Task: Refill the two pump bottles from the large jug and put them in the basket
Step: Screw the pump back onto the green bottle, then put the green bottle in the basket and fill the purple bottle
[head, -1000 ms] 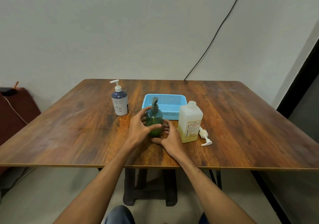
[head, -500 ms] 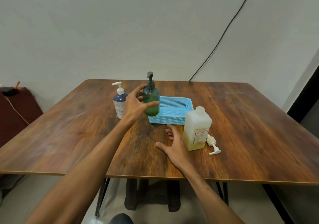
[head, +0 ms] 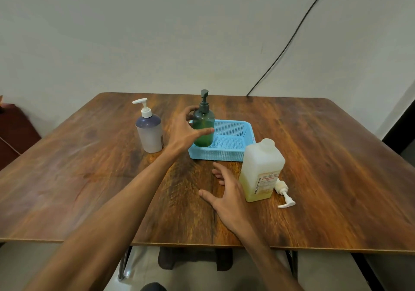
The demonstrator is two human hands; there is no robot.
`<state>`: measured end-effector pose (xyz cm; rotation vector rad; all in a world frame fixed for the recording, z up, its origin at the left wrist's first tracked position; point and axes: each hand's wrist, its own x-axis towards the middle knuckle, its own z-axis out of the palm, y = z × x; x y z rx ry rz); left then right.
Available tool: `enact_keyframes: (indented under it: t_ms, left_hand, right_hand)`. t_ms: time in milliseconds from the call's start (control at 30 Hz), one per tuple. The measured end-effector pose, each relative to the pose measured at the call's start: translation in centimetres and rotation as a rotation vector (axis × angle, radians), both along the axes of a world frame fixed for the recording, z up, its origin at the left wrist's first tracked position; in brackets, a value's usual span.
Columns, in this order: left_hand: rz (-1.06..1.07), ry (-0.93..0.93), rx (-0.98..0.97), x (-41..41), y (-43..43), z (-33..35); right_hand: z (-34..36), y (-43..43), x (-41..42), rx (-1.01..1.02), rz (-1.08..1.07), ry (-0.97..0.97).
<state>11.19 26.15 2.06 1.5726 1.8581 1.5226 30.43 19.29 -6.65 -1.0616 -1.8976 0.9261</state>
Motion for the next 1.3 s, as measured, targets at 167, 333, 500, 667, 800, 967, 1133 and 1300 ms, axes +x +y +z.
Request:
enact_keyframes:
  t_ms: [167,333,500,667,800,967,1133,1300]
  left_hand:
    - [-0.029,0.056,-0.018,-0.1,0.6,-1.0]
    - [-0.080,0.109,-0.088,-0.1,0.7,-1.8]
    - [-0.088,0.127,-0.126,-0.2,0.7,-1.8]
    - [-0.104,0.122,-0.142,-0.1,0.6,-1.9]
    - [-0.120,0.068,-0.094,-0.1,-0.2,-2.1]
    - [-0.055,0.020,-0.057,-0.7,-2.2,-2.3]
    - [-0.014,-0.024,-0.035,-1.0,-5.5,-2.3]
    - [0.096,-0.089,0.024,-1.5,-9.7,-2.2]
  right_hand:
    - [0.1,0.0,0.0,0.003,0.002,0.000]
    - [0.1,0.1,0.0,-0.002,0.000,0.006]
    - [0.0,0.1,0.0,0.001,0.006,0.005]
    - [-0.1,0.2,0.0,0.005,0.009,0.006]
    - [-0.2,0.1,0.0,-0.001,0.014,0.013]
    - [0.1,-0.1,0.1,0.005,0.016,0.019]
    - [0.7,-0.4,0.2,0.029,0.009,-0.003]
    - [1.0,-0.8,0.4,0.040,-0.005,-0.031]
